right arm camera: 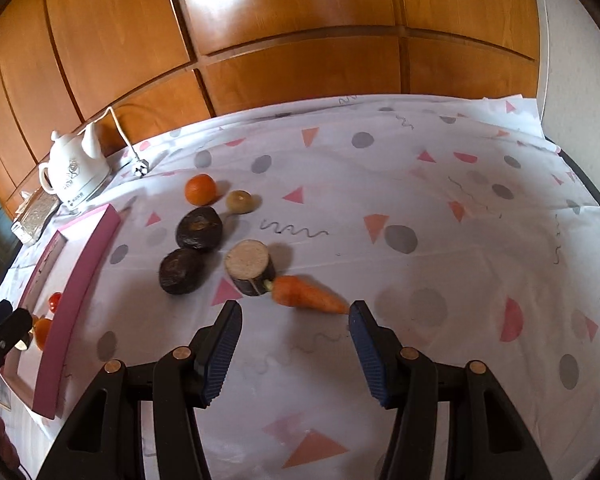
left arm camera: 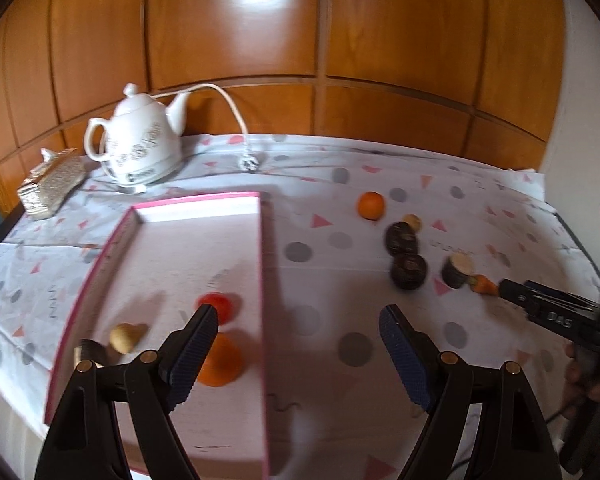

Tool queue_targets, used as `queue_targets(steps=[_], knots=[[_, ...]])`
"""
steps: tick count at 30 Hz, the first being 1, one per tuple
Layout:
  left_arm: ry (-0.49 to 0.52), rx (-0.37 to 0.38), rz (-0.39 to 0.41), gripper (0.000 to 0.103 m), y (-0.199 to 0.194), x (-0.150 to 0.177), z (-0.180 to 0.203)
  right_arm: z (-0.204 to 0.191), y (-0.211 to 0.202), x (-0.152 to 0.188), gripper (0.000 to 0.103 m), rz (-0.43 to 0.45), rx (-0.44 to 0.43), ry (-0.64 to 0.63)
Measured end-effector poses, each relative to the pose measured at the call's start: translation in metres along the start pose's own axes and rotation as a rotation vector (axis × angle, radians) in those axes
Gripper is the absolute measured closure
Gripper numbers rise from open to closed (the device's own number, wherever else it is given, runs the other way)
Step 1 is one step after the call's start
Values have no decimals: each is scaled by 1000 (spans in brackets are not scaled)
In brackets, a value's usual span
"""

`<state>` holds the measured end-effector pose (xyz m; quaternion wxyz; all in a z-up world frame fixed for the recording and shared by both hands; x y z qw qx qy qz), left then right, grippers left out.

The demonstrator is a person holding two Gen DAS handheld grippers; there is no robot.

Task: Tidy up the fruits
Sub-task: 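Move the left tool to the dark round fruit while the right tool approaches the carrot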

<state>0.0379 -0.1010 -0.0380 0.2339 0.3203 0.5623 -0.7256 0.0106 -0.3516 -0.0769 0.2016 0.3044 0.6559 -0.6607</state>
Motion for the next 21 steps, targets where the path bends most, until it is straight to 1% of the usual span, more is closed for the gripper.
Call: queue_targets(steps=[5, 10, 13, 17, 19, 21], knots=[[12, 56, -42, 20, 8, 5, 13, 2, 11, 3, 47, -24, -3, -24], [13, 95, -88, 20, 19, 8, 25, -7, 23, -3, 47, -47, -20, -195], [19, 112, -107, 20, 25, 10, 32, -9, 35, -4, 47, -76, -37, -277], [14, 141, -127, 20, 35, 9, 41, -9, 48, -6, 53, -98, -41, -327], [-1, 154, -141, 21, 42, 8, 44, -9, 52, -6, 61, -98, -48, -338], [-8, 156, -157, 22, 50, 8, 46, -10, 53, -7, 66, -92, -57, -351]])
Point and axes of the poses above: each gripper's, at about its wrist camera, not at the fingertips, and y roughly the way its jaws point, z to its right, x to its underside, the point moved 5 cm from there along y, roughly the way its jaws point, and after that the axes turned 9 degrees about -y, right-handed, at the moved point
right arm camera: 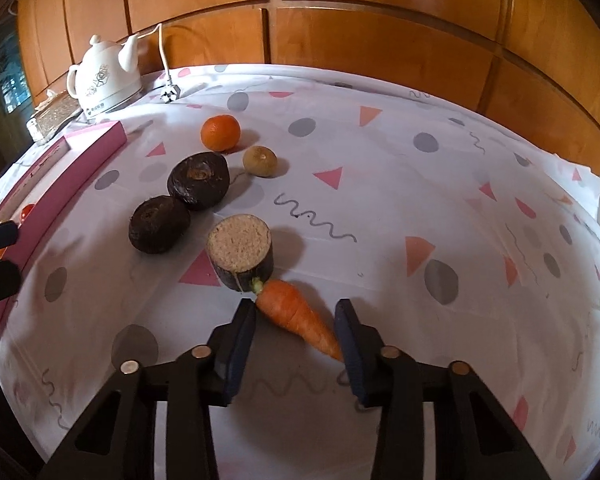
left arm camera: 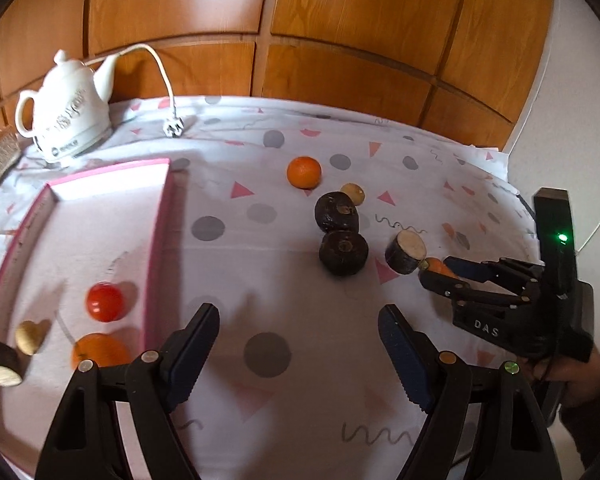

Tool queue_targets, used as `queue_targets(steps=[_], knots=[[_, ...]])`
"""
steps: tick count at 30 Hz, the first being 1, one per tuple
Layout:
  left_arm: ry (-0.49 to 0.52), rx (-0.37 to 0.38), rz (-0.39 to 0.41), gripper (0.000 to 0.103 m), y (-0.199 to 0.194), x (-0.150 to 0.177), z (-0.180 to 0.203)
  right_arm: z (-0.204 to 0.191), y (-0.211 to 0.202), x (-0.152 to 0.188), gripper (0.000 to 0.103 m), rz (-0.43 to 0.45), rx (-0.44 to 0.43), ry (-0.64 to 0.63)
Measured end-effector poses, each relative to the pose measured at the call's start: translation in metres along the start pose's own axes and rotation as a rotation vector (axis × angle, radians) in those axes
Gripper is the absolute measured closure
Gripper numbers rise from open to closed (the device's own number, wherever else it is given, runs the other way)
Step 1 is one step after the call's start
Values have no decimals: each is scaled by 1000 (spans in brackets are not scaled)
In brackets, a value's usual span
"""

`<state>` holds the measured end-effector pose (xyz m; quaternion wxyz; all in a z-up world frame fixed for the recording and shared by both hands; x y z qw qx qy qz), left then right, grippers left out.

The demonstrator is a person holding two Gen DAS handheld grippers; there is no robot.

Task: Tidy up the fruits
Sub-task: 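Move the left tool to the dark round fruit while the right tool approaches the carrot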

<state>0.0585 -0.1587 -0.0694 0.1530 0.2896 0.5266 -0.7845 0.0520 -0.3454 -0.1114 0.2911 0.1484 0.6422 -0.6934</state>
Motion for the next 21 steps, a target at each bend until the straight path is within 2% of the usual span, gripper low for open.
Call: queue_targets(steps=[4, 7, 12, 21], knots=[[-22, 15, -34, 27, 20, -5, 5, 0, 0, -1, 67, 5, 1, -12], [-30, 23, -49, 36, 33, -10, 11, 1, 0, 1, 67, 16, -10, -1], [-20, 28, -67, 36, 53, -18, 25, 3, 0, 2, 67, 34, -22, 18], [-11, -18, -80, 36, 80, -25, 34, 3, -1, 3, 67, 51, -30, 35]])
Point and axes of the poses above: each gripper's, at about its wrist camera, not at the fingertips, and y roughly the way its jaws point, z to its right, x to its underside, the point moved 5 cm from there along y, roughly the way its jaws point, and after that the axes turned 9 degrees about -y, right-handed, at the moved point
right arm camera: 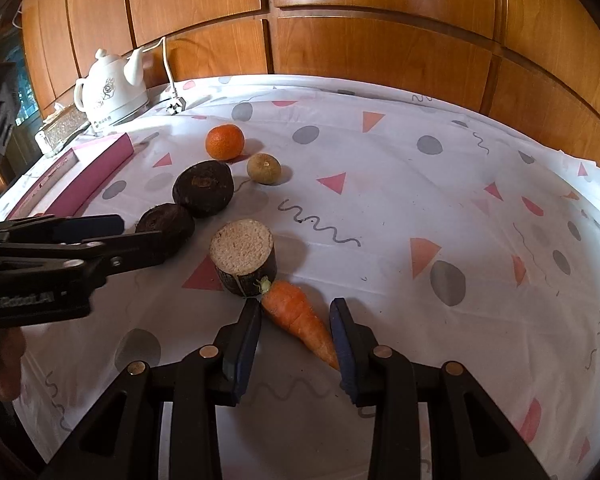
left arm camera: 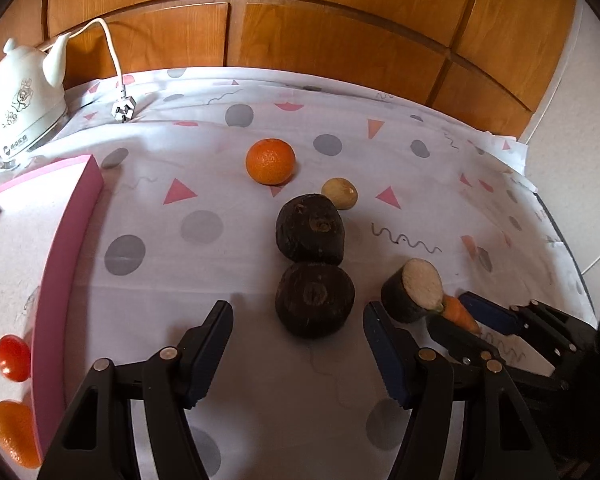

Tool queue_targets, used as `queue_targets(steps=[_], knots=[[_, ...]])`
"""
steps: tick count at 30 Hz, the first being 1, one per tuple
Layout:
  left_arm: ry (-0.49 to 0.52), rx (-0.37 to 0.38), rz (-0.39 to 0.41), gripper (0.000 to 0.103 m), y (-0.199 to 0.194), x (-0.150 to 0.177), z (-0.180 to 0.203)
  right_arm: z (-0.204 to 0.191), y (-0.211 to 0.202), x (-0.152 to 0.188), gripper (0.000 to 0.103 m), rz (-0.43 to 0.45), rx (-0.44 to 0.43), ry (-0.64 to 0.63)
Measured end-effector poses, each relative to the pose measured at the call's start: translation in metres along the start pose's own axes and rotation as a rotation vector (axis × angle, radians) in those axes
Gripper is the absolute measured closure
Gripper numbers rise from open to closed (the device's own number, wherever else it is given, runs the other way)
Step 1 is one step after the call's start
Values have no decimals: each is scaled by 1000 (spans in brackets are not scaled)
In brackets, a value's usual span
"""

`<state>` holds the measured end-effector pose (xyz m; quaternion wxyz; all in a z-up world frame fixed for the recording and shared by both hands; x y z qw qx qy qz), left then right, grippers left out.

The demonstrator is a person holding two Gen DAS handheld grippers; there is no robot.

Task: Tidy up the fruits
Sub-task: 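Move the left tool to the dark round fruit while the right tool approaches the carrot, then grasp the dark round fruit with the left tool while the right tool grasps the carrot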

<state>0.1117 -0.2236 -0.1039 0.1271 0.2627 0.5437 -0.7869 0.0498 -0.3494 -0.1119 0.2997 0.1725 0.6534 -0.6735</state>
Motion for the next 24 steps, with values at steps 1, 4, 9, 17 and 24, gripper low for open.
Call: queue_targets(steps=[1, 4, 9, 17, 24], knots=[[0, -8, 3, 36, 2, -1, 1, 0, 0, 0, 67, 2, -1, 3], [-2, -24, 12, 39, 7, -2, 2, 1, -1, 1, 67, 4, -1, 14], [13, -22, 39, 52, 12, -4, 5, 0, -2, 1, 67, 6, 21, 26], [29, -10, 65, 62, 7, 2, 3, 1, -1, 2, 67, 12, 27, 33], [41, -42, 102, 62, -7, 16, -8, 2, -1, 1, 66, 6, 22, 41]])
Point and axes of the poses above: each gripper's, at about its wrist camera, not at the fingertips, and y roughly the way its jaws point, z to its right, x to its underside, the point moved 5 cm from there along y, roughly the way its jaws point, and after that the axes turned 9 degrees about -y, right-handed, at the moved point
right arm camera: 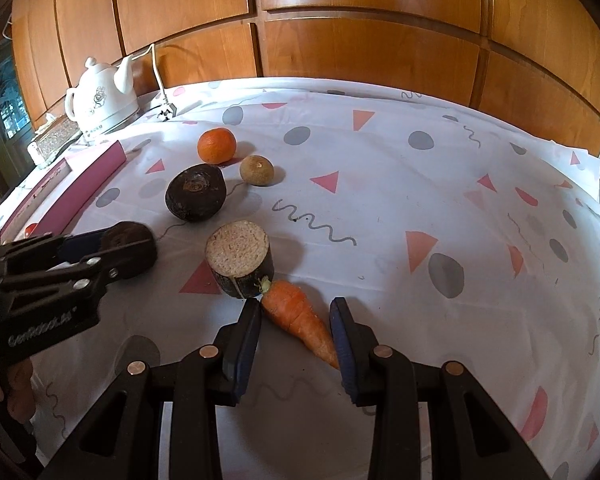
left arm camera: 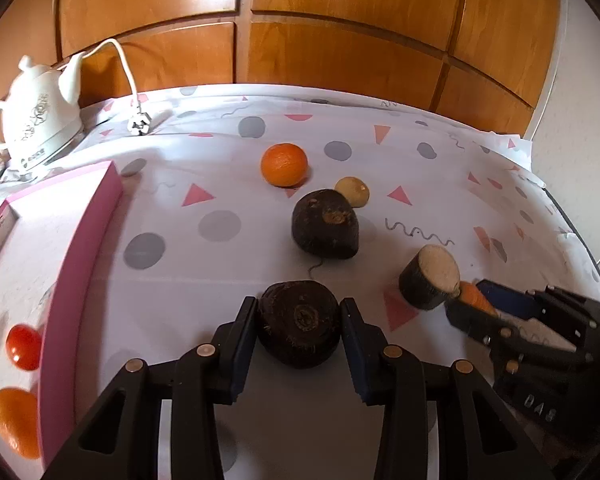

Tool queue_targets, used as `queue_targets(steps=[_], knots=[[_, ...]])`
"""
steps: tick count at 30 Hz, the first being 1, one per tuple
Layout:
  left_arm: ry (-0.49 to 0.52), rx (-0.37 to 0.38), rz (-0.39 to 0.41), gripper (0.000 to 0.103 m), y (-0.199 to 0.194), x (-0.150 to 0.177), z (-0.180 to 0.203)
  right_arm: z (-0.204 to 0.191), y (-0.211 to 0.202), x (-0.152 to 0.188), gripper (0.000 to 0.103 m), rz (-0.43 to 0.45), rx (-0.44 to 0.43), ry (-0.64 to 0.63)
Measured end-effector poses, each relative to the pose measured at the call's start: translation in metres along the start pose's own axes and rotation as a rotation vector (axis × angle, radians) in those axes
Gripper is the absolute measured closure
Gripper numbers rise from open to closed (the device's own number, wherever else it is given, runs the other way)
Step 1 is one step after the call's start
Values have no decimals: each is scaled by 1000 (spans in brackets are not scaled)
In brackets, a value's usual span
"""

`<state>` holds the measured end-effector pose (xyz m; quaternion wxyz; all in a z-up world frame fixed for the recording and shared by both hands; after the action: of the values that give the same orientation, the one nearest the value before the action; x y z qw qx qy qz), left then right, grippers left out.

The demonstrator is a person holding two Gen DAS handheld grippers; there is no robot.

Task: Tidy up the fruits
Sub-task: 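Grasp the dark round fruit with the left tool while the right tool grasps the carrot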

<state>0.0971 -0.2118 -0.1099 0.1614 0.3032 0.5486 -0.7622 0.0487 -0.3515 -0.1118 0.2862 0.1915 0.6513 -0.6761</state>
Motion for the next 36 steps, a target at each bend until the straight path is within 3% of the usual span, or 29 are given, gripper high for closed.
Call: queue_targets(steps=[9, 15, 23, 36], knots=[[3, -15, 11, 62, -10, 5, -9, -10, -7, 0, 68, -25, 63, -7], [-7, -23, 26, 62, -24, 15, -25, -27, -16, 8, 70, -23, 39, -3], [-21, -10, 22, 62, -34, 19, -33, -30, -16, 8, 70, -17, 69, 25], [-44, -40, 93, 62, -81, 6, -47, -54, -20, -1, 75, -12, -66, 74]])
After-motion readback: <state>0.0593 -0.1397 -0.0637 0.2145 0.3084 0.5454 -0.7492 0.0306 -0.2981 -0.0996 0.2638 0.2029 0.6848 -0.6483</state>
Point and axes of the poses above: each gripper's, at about its wrist camera, not at the fingertips, and y roughly the way its jaws point, z to its right, x to its underside, the point moved 5 cm from there along y, roughly the way its jaws point, and after that the axes turned 9 degrees about -y, right-handed, at the moved point
